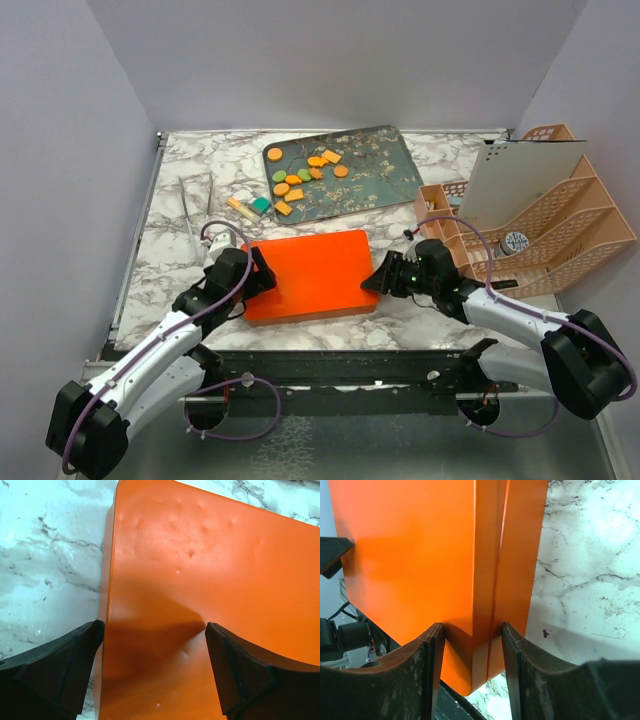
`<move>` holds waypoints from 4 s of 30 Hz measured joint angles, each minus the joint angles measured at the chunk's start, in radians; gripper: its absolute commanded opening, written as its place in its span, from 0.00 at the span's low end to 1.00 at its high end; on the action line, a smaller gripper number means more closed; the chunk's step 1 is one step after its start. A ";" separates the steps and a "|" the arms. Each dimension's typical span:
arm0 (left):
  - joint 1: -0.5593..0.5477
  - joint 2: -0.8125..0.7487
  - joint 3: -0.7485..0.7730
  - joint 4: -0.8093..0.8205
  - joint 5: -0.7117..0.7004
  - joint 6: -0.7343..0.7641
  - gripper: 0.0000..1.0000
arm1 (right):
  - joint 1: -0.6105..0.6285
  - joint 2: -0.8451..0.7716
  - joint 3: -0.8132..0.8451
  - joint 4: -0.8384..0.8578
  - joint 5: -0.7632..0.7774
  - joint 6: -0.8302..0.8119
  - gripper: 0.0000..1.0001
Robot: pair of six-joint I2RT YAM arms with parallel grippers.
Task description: Pack the cookies
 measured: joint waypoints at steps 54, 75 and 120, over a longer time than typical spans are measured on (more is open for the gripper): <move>0.061 0.254 0.033 0.250 -0.225 -0.054 0.43 | -0.045 0.455 0.511 -0.170 0.177 -0.204 0.39; 0.039 0.309 0.036 0.379 -0.097 0.031 0.48 | -0.045 0.180 0.381 -0.422 0.170 -0.206 0.49; 0.027 0.317 0.061 0.334 -0.034 0.035 0.54 | -0.212 0.284 0.334 -0.249 0.077 -0.201 0.15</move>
